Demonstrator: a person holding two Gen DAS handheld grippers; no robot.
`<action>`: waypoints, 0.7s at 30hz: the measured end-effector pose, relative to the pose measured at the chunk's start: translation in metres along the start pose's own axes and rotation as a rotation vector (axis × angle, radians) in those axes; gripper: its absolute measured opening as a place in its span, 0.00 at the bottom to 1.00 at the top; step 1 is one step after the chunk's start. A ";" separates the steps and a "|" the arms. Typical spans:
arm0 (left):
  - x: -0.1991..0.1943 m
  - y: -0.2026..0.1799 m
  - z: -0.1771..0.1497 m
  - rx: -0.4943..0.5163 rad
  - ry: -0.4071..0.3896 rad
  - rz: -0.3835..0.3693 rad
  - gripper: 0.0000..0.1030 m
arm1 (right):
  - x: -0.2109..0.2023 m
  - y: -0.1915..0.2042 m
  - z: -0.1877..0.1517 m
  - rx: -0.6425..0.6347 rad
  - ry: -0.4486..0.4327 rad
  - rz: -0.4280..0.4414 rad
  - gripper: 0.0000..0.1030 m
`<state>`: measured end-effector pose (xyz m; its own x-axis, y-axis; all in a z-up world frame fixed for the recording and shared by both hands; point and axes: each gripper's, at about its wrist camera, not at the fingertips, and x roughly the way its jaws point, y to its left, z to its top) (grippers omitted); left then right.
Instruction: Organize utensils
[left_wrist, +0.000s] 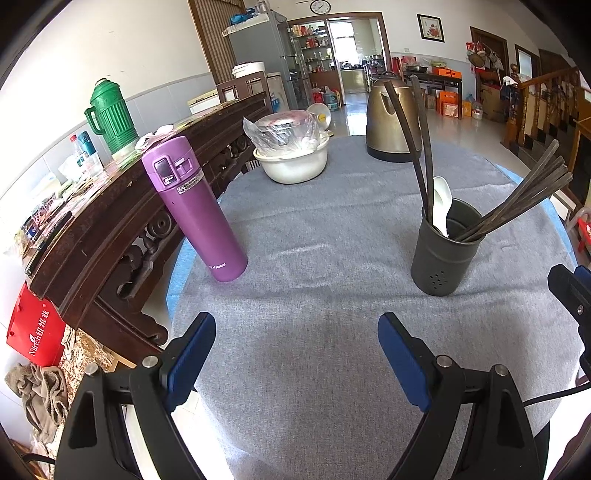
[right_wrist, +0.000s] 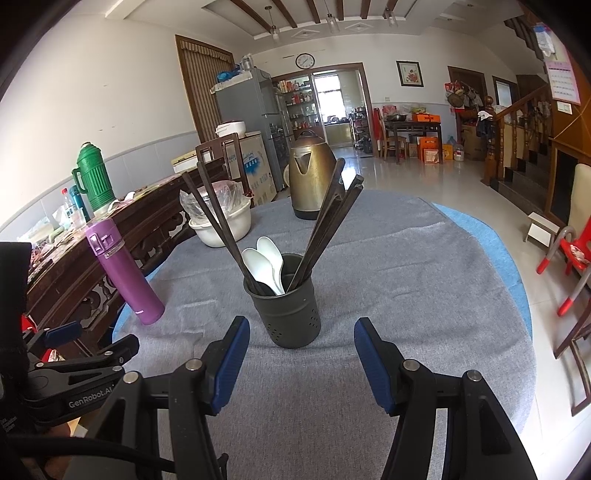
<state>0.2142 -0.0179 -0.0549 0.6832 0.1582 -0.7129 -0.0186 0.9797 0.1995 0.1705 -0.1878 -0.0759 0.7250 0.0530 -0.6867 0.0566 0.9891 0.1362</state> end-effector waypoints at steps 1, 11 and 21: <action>0.000 0.000 0.000 -0.001 0.000 -0.001 0.87 | 0.000 0.000 0.000 0.000 0.000 -0.001 0.62; 0.000 0.001 -0.001 -0.004 0.004 -0.006 0.87 | 0.000 0.000 0.000 0.000 -0.002 0.000 0.62; -0.001 0.001 -0.001 -0.004 0.003 -0.017 0.87 | -0.001 0.002 0.001 -0.003 -0.003 -0.001 0.62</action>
<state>0.2124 -0.0167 -0.0543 0.6810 0.1416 -0.7185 -0.0097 0.9828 0.1845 0.1704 -0.1859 -0.0743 0.7268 0.0518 -0.6849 0.0553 0.9895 0.1334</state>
